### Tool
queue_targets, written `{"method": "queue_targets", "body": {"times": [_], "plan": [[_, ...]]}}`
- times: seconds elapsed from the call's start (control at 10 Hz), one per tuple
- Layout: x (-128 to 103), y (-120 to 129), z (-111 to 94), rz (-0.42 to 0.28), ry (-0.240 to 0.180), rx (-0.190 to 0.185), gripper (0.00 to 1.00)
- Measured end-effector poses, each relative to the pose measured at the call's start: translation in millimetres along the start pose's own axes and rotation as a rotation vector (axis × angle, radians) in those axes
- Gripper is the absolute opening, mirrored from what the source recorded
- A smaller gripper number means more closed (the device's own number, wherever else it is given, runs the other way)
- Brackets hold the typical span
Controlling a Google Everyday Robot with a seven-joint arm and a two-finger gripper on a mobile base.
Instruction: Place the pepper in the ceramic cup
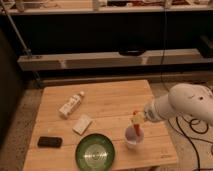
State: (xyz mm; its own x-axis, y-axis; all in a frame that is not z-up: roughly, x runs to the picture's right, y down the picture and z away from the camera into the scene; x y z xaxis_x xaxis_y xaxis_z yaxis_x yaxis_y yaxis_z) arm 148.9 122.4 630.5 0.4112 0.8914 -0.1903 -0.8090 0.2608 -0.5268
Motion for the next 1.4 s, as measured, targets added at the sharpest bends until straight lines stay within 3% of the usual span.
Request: {"method": "queue_targets", "body": {"times": [0.9, 1.4], "plan": [[2.0, -9.0, 14.4, -0.039, -0.019, -0.04, 0.0], [7.0, -6.9, 29.7, -0.074, -0.001, -0.064, 0.0]]}}
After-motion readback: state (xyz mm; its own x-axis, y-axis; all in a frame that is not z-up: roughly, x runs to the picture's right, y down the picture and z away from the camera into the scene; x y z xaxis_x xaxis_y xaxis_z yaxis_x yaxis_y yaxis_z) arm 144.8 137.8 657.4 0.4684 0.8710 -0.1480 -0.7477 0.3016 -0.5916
